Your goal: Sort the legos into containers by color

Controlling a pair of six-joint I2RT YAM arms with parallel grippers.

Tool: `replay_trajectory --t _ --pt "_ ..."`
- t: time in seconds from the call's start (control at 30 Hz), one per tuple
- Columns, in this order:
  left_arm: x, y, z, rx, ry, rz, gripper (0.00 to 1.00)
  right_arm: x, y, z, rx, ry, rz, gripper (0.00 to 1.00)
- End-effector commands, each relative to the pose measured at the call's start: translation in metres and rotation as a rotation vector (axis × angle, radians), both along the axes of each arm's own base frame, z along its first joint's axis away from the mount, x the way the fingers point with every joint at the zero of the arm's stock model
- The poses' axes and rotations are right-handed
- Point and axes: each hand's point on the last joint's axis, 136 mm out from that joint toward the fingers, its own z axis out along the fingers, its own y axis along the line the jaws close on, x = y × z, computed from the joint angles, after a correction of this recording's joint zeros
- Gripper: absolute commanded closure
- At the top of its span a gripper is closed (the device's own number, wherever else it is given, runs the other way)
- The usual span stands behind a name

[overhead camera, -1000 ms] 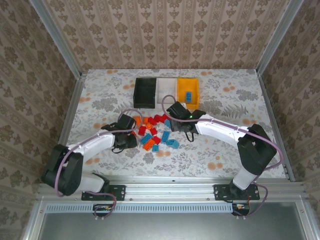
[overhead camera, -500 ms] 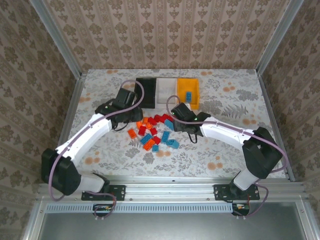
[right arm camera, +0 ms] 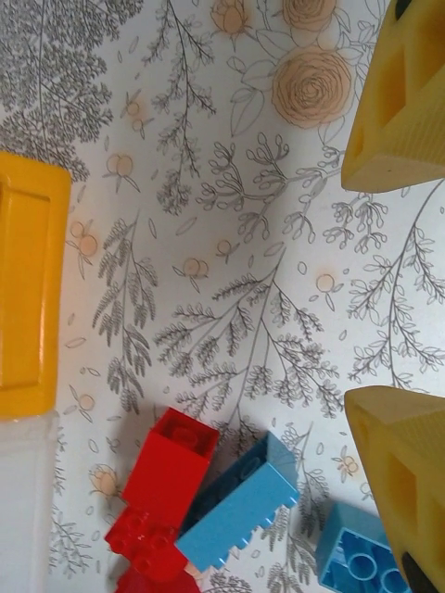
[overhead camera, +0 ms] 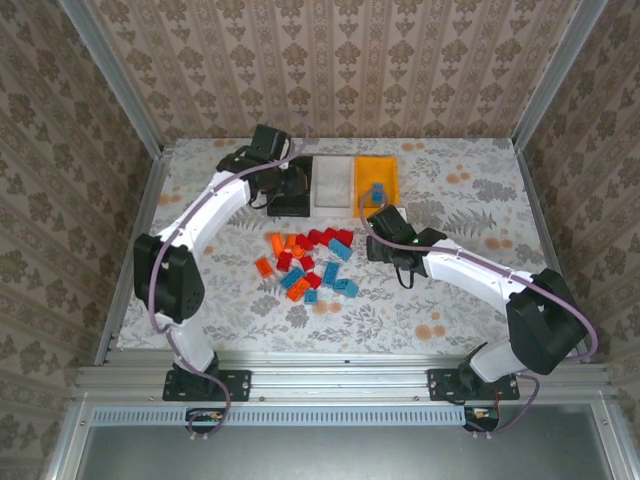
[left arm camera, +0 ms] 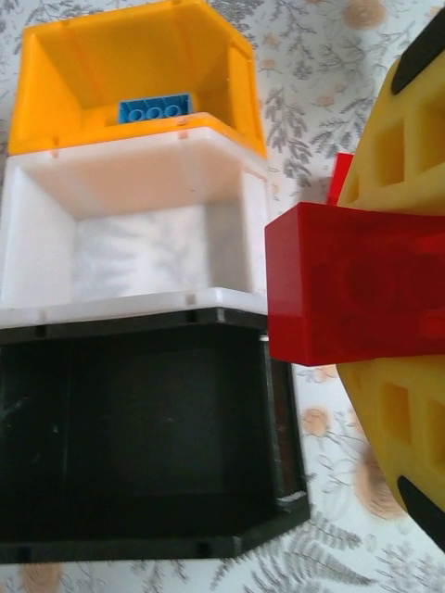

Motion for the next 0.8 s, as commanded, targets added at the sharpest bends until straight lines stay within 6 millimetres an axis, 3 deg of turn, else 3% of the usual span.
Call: replay_trajectory --t 0.0,0.33,0.53,0.67,0.77 --pt "0.018 0.000 0.001 -0.028 0.010 -0.029 0.83 -0.004 -0.003 0.006 0.040 -0.019 -0.018 0.42" --pt "0.064 0.002 -0.051 0.028 0.085 0.050 0.81 -0.013 -0.005 -0.007 0.054 0.005 -0.019 0.42" --pt "0.072 0.004 -0.091 0.103 0.186 0.072 0.75 -0.015 -0.006 -0.010 0.053 0.015 -0.015 0.41" --pt "0.074 0.013 -0.100 0.128 0.199 0.117 0.75 -0.016 -0.009 -0.006 0.043 0.006 -0.013 0.41" --pt "0.076 0.013 -0.099 0.109 0.201 0.129 0.65 -0.015 -0.013 0.005 0.034 -0.023 -0.016 0.40"
